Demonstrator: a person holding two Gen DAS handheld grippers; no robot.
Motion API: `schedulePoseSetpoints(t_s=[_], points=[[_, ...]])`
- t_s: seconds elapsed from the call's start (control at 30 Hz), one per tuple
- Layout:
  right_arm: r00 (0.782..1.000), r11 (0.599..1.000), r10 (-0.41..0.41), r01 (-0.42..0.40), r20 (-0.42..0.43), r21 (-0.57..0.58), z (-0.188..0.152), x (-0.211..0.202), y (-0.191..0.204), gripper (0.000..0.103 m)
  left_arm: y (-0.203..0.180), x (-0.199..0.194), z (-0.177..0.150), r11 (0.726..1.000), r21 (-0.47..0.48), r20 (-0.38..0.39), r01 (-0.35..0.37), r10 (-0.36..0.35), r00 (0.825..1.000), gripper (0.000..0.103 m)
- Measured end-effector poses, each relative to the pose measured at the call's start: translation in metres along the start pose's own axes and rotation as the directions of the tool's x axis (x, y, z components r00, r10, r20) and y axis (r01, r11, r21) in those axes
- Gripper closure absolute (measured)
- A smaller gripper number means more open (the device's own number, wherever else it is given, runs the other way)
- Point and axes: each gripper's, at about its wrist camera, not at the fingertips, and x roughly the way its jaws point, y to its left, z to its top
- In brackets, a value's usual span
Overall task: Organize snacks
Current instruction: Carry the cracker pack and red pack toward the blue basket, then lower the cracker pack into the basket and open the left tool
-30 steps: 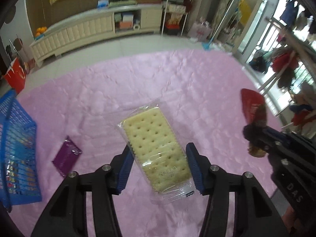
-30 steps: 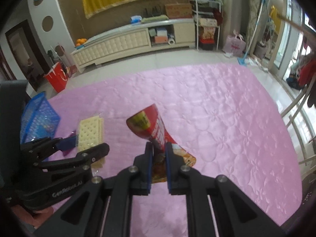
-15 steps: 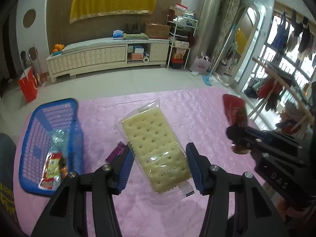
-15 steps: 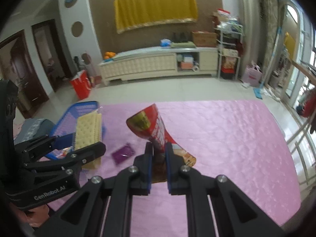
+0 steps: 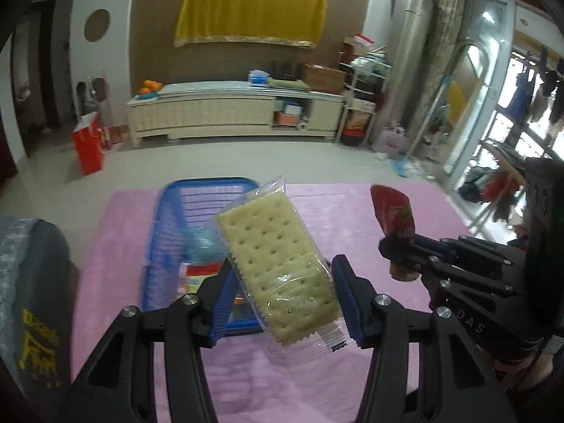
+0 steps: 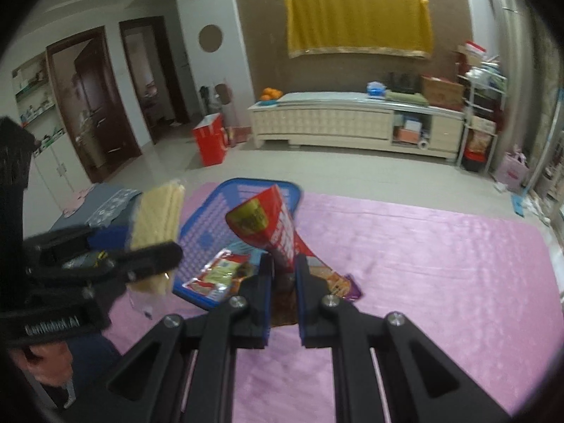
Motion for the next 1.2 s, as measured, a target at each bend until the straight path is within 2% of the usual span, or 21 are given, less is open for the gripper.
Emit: schedulePoseSetpoints(t_s=[0.17, 0.37, 0.63, 0.73, 0.77, 0.87, 1.07, 1.2], points=[[0.999, 1.000, 0.029, -0.029, -0.046, -0.008, -0.003, 0.034, 0.016, 0.088, 0.039, 0.009, -0.006, 1.000, -0.021, -0.040, -0.006, 0.005, 0.999, 0.053], [0.995, 0.999, 0.031, -0.033, -0.097, -0.023, -0.004, 0.063, 0.029, 0.088, 0.065, 0.041, -0.010, 0.999, -0.044, -0.104, 0.008, -0.013, 0.995, 0.052], [0.992, 1.000, -0.010, 0.008, -0.123, -0.019, -0.011, 0.072, 0.027, 0.088, 0.068, 0.086, -0.006, 1.000, -0.026, -0.140, 0.011, -0.015, 0.990, 0.052], [0.991, 0.999, -0.025, 0.022, -0.128, -0.025, -0.013, 0.068, 0.021, 0.088, 0.069, 0.097, -0.006, 0.998, -0.052, -0.165, 0.019, -0.027, 0.986, 0.045], [0.992, 0.999, -0.027, 0.024, -0.127, -0.025, -0.014, 0.066, 0.020, 0.088, 0.070, 0.097, -0.006, 0.998, -0.064, -0.163, 0.017, -0.027, 0.986, 0.041], [0.993, 0.999, -0.024, 0.021, -0.119, -0.024, -0.013, 0.060, 0.020, 0.088, 0.069, 0.091, -0.005, 0.997, -0.070, -0.160, 0.027, -0.038, 0.986, 0.041], [0.994, 0.999, 0.011, -0.015, -0.107, -0.031, -0.007, 0.052, 0.028, 0.088, 0.066, 0.057, -0.002, 0.999, -0.050, -0.099, -0.001, -0.004, 0.995, 0.041], [0.993, 0.997, 0.050, -0.056, -0.107, -0.053, -0.002, 0.052, 0.040, 0.088, 0.065, 0.031, -0.003, 0.998, -0.016, -0.051, -0.061, 0.060, 0.997, 0.041]])
